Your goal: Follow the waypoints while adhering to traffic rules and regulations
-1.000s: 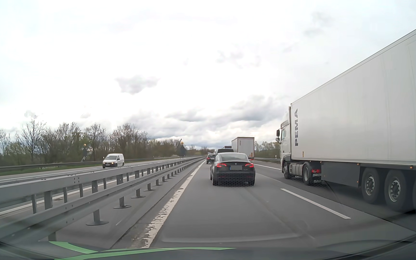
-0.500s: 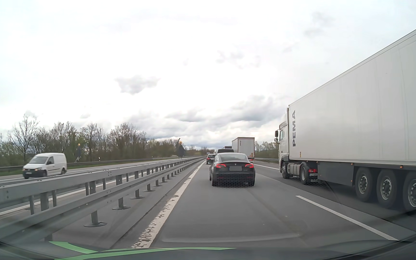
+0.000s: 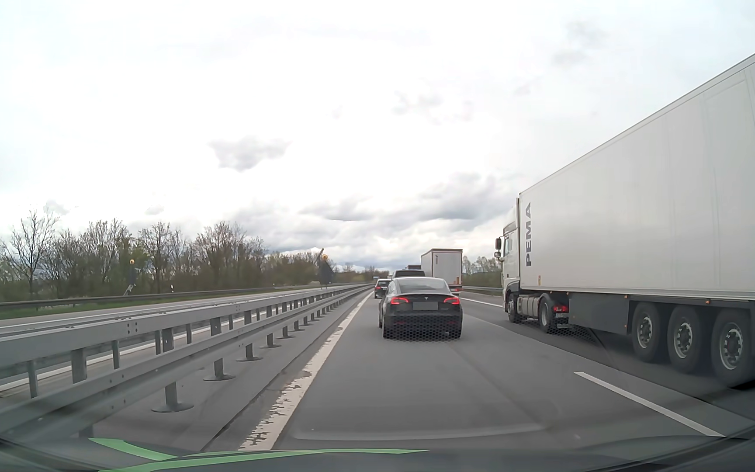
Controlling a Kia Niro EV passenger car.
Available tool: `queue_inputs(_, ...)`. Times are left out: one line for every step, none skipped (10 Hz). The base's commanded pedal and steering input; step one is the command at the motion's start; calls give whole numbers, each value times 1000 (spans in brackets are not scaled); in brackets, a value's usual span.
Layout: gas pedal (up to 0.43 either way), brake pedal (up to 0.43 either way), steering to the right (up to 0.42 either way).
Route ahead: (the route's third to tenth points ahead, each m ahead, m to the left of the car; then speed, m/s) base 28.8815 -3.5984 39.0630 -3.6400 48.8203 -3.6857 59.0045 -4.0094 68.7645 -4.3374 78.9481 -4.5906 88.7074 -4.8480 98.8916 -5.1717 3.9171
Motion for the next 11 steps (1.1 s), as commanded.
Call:
queue_inputs(0, 0, 0)
queue_inputs(0, 0, 0)
queue_inputs(0, 0, 0)
queue_inputs(0, 0, 0)
queue_inputs(0, 0, 0)
queue_inputs(0, 0, 0)
queue_inputs(0, 0, 0)
queue_inputs(0, 0, 0)
queue_inputs(0, 0, 0)
queue_inputs(0, 0, 0)
queue_inputs(0, 0, 0)
